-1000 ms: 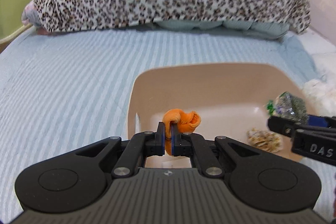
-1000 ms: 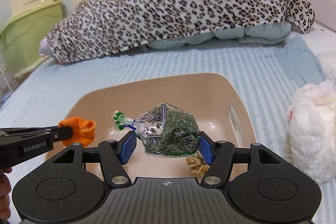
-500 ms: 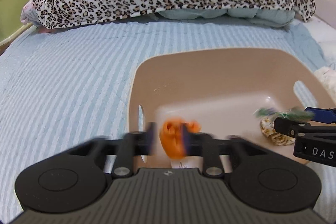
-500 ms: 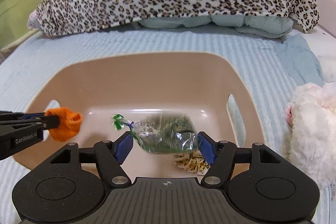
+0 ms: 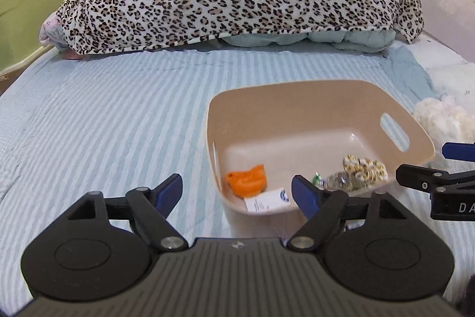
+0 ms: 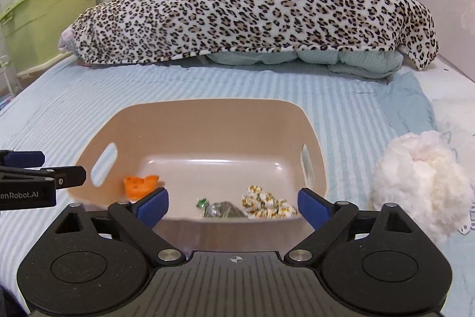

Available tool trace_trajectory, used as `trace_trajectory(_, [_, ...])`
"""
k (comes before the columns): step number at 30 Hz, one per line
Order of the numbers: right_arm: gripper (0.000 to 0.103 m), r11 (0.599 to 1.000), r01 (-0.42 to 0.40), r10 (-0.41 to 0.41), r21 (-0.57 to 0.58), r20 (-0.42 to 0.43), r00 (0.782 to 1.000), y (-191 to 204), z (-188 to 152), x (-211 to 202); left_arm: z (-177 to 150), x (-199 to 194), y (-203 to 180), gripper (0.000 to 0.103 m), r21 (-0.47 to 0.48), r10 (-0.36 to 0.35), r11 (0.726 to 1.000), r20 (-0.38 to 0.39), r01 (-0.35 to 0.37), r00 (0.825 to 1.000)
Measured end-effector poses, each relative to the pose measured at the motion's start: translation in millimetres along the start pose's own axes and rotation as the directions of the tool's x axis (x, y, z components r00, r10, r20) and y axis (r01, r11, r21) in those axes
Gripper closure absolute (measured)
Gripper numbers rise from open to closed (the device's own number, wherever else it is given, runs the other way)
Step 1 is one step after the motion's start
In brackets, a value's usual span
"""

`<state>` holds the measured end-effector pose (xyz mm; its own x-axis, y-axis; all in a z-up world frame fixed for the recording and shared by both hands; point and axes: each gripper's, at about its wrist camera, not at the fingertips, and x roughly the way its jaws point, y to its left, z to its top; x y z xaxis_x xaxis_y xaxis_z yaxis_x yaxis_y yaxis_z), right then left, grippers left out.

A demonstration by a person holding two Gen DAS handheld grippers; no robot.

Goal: Organize objects
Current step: 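Grasp the black cube with the left tool while the right tool grasps the hair clip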

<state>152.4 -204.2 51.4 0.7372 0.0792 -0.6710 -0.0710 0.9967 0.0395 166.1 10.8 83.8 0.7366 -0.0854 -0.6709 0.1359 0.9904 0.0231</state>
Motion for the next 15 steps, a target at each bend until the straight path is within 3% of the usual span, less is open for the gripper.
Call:
trace_trajectory(6, [0.005, 1.000, -0.008, 0.008, -0.003, -0.063, 0.998, 1, -29, -2, -31, -8, 2, 0.015, 0.026, 0.003, 1.000, -0.047, -0.001, 0.999])
trace_trajectory(15, [0.005, 1.000, -0.011, 0.006, -0.027, -0.161, 0.987, 4, -67, 10, -74, 13, 11, 0.015, 0.032, 0.008, 0.999, -0.170, -0.003, 0.985])
